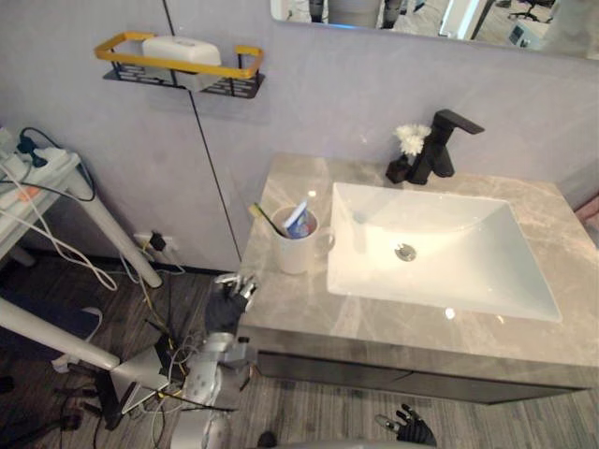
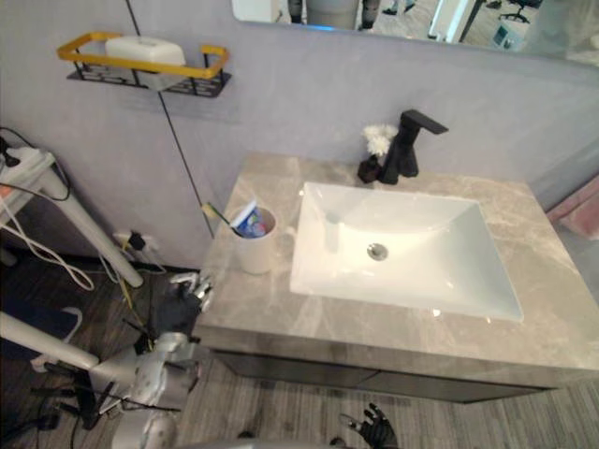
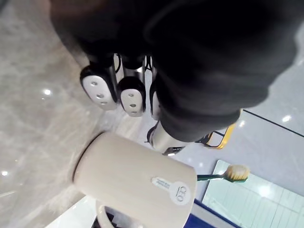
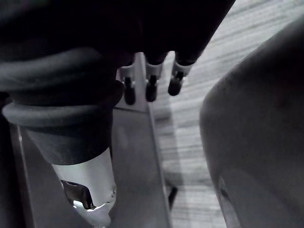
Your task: Organize washtable
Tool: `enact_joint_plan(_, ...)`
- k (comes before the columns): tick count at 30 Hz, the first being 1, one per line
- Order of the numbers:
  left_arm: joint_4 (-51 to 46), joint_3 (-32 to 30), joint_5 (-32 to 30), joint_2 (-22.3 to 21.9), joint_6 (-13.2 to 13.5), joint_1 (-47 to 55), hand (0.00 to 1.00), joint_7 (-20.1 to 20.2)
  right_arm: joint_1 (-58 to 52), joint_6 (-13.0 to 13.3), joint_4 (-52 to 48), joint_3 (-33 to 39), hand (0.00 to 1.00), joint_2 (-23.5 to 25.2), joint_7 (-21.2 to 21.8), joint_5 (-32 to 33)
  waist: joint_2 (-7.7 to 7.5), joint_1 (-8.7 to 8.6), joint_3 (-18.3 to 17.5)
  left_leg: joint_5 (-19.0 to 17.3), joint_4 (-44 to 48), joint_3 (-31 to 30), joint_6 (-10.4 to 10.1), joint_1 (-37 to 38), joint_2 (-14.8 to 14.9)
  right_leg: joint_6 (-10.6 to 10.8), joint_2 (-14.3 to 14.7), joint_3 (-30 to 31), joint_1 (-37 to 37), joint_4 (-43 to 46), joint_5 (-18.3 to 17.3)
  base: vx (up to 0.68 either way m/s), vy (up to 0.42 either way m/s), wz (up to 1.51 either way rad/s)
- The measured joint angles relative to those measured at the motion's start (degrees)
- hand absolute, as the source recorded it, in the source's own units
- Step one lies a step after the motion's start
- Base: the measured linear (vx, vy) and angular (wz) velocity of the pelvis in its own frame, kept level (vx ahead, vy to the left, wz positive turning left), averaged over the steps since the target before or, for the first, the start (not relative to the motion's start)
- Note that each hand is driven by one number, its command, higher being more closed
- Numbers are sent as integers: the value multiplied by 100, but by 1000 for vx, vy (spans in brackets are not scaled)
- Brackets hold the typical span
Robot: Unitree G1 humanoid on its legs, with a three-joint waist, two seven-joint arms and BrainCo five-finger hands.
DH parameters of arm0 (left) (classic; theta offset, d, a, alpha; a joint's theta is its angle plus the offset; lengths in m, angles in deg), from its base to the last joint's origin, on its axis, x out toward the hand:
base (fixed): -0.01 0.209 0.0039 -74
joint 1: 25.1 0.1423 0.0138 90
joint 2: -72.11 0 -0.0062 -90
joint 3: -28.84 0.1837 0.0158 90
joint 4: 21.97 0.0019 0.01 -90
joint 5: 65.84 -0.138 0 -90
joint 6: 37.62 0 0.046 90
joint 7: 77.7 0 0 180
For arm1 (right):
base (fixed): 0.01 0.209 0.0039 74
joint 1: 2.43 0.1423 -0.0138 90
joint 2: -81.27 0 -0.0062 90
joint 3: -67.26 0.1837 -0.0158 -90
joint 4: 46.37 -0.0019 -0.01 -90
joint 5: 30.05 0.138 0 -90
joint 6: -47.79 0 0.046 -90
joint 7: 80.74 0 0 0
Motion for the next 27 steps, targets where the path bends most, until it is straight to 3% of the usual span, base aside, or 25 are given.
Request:
enact_joint_plan(12,299,415,-6,125,-22,-464,100,35,96,-1,-4,-64,0,6,-5,-6,8,-36,7,-2,-2,38,-3,-29,5,5,29,4,57,-206,98,-13,-7,-1)
enact_joint_plan(16,306,458,-9,185,-28,-486,100,33,133,-1,-5,-63,0,6,-4,-6,6,-175,8,-3,-1,90,-3,-25,6,9,27,55,52,-207,122,-27,-8,-7)
enact_joint_plan(27,412,641,-133,278,-136,-749,100,23,135,-2,-5,-49,0,6,-3,-6,-1,-193,13,-4,-1,191,-1,-67,10,22,27,168,-71,-218,166,-31,-8,-5)
